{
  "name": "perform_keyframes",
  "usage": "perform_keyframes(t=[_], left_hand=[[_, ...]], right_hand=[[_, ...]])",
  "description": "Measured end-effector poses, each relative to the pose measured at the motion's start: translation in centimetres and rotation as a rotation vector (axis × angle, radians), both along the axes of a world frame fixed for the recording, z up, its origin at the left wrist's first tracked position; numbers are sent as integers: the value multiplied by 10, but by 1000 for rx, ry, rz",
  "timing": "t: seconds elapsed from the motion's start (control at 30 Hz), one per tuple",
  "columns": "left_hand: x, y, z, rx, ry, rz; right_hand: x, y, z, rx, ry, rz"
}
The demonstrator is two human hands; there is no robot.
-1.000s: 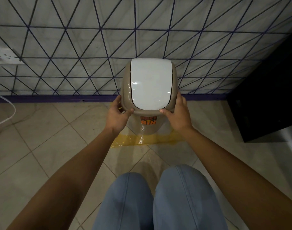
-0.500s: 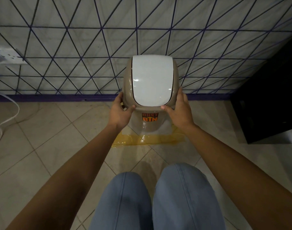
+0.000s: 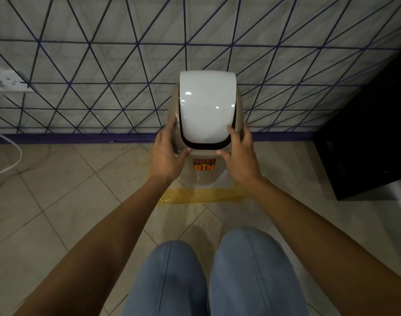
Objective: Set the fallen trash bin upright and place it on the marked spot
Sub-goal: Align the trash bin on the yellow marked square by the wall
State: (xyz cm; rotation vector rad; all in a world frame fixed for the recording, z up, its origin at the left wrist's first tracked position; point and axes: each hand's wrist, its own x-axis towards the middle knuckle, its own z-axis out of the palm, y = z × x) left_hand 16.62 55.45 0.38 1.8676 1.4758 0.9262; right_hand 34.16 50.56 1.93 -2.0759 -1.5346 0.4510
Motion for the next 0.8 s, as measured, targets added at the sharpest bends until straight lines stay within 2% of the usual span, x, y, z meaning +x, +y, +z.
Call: perform_keyframes(t=[0.3,0.53,0.7,0.8], left_hand=[[-1,11,6,-66,-65,-46],[0,12,4,-60,-15,-42],[-4,17,5,-124,-70,-84],[-3,18,2,-238,-146,-10]], right_hand=[[-2,10,1,20,-13,-24],[-1,10,2,33,3,-7],[4,8,1,90,182,-45],[11,8,-4,11,319,-153]])
